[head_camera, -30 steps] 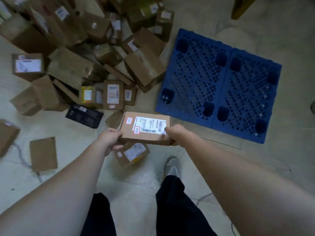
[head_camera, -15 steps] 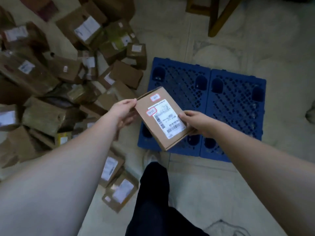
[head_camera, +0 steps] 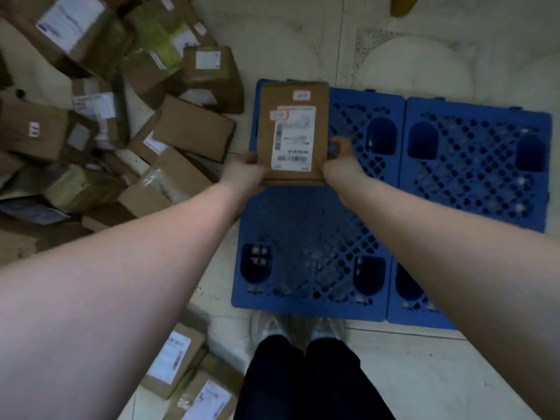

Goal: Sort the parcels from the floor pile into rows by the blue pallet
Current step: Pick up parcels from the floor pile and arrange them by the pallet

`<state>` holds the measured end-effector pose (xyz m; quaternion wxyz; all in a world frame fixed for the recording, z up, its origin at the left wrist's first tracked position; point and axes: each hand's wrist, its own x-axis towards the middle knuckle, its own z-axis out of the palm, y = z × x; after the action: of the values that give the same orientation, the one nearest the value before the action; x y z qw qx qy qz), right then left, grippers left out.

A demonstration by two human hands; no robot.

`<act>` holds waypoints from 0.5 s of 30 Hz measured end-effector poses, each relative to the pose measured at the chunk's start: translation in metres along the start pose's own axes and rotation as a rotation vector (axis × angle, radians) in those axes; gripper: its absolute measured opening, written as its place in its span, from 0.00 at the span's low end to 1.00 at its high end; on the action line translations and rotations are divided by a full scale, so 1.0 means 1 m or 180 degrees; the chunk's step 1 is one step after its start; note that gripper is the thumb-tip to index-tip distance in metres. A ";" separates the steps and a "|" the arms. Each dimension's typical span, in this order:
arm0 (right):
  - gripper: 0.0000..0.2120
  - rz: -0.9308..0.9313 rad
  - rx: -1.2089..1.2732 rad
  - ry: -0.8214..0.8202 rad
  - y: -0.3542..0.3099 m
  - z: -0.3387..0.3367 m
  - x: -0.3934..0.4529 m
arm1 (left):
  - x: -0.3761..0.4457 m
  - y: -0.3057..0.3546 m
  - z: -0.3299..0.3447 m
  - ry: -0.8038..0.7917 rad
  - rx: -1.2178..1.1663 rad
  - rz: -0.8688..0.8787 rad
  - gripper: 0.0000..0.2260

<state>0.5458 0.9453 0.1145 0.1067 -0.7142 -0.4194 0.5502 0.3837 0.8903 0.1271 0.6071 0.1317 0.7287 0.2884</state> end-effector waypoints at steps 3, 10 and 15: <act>0.18 -0.0467 -0.0234 -0.0003 0.009 0.015 0.053 | 0.059 -0.001 0.003 0.0150 0.0250 0.0331 0.11; 0.15 -0.0695 -0.0580 -0.0178 0.037 0.061 0.145 | 0.163 -0.013 -0.006 0.0183 0.0923 0.0351 0.21; 0.18 -0.0359 -0.1337 0.0158 0.025 0.065 0.112 | 0.114 0.006 -0.031 0.0474 0.0862 0.0237 0.21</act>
<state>0.5057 0.9896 -0.0026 -0.0036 -0.7095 -0.5613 0.4261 0.3266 0.9489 0.0416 0.5170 0.2176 0.7985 0.2187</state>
